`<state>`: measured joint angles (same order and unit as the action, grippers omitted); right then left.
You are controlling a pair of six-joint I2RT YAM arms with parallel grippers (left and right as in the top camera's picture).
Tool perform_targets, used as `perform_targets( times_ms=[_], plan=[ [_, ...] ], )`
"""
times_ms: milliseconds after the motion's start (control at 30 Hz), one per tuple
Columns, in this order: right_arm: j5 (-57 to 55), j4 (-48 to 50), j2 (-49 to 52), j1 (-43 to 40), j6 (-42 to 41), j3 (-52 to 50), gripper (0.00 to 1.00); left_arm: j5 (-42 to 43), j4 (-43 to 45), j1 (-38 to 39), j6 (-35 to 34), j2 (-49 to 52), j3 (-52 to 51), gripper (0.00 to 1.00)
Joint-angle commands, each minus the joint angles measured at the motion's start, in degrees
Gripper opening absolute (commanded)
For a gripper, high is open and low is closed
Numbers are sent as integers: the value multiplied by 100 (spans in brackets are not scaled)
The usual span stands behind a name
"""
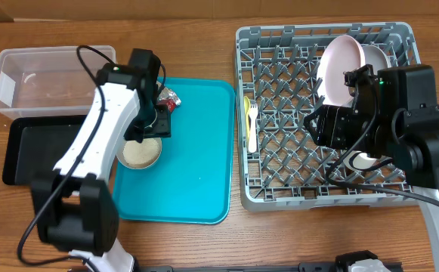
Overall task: Sort waste into correct bins and load items into the dishwasher rack
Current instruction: 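Grasp the bowl of rice on the teal tray with the left gripper, then tip the bowl over the black tray to dump the rice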
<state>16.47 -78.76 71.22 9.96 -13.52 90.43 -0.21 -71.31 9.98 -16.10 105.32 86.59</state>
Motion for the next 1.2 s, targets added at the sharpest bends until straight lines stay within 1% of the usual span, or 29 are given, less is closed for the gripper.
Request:
perform_targets(
  times_ms=[0,100,200,300,333,367,433,500,667,800,1000,1167],
  plan=[
    [-37,4,7,22,-20,59,63,125,52,-22,66,409,-46,52],
    [-37,0,7,22,-20,59,62,131,155,-22,66,726,-46,50],
    [-37,20,7,22,-20,59,62,131,201,-15,59,1027,-46,42],
    [-37,13,7,22,-20,59,62,103,249,-28,63,1182,-48,42],
    [-37,13,7,22,-20,59,62,107,284,-31,63,1220,-50,40],
    [-37,15,7,22,-20,59,62,114,304,-31,59,1237,-50,35],
    [-37,17,7,22,-20,59,62,114,297,-31,4,1241,-50,18],
    [-39,13,7,22,-20,59,62,127,260,-31,-26,1231,-48,4],
    [-39,13,7,22,-17,59,62,173,-63,-33,-173,1185,-37,4],
    [-39,11,7,22,-17,59,62,170,-278,-59,-216,841,39,4],
    [-39,-2,7,22,-17,59,62,160,-535,-293,-280,-256,367,4],
    [-39,-2,7,22,-17,59,61,170,-627,-754,-273,-1176,411,4]
  ],
)
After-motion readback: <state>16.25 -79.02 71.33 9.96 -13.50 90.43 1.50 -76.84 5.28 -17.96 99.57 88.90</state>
